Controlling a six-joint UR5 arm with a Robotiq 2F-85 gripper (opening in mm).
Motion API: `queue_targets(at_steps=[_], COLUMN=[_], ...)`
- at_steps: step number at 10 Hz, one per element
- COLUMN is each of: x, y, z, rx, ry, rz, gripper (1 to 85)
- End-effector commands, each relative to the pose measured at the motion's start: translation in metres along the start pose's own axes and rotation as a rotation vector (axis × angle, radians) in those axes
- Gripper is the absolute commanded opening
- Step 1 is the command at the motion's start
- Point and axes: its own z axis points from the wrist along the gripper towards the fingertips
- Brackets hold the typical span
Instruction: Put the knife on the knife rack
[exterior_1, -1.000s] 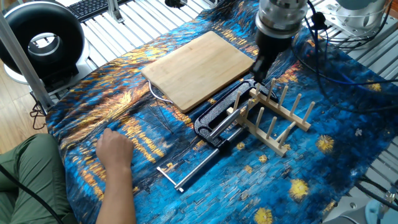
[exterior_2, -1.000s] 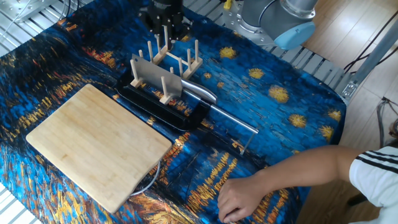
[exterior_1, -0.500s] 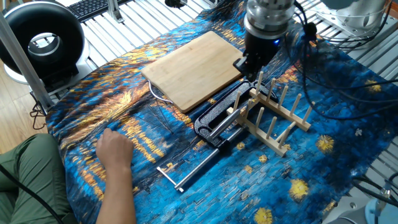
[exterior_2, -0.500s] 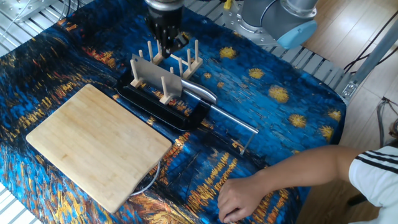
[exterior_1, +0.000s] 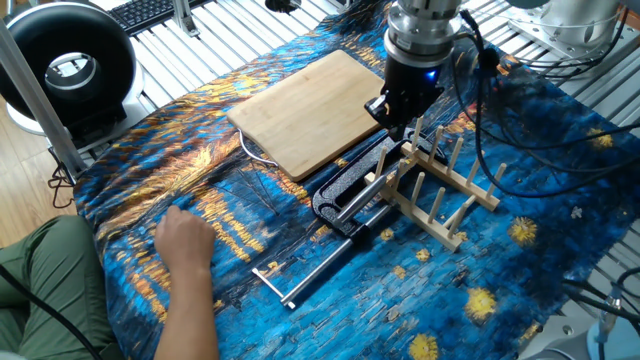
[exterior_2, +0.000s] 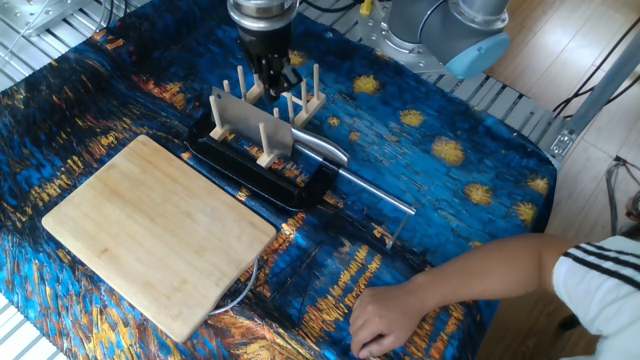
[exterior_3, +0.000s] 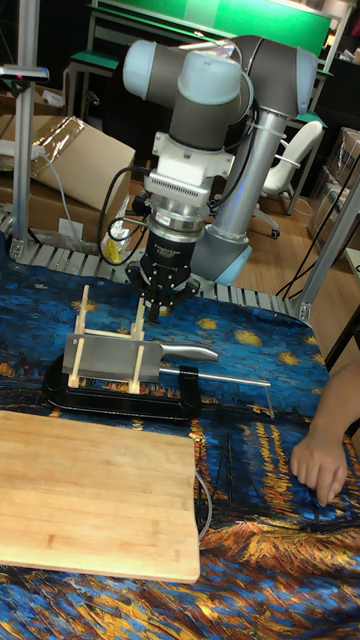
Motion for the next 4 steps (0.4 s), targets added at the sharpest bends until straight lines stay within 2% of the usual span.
queue_targets(at_steps=[1,4], x=[-0.0032,-0.0063], y=[-0.0017,-0.0045], z=[0.0075,0.0108], rx=[-0.030,-0.018], ry=[0.001,-0.003], rz=[-0.009,-0.027], gripper=[1.0,1.0])
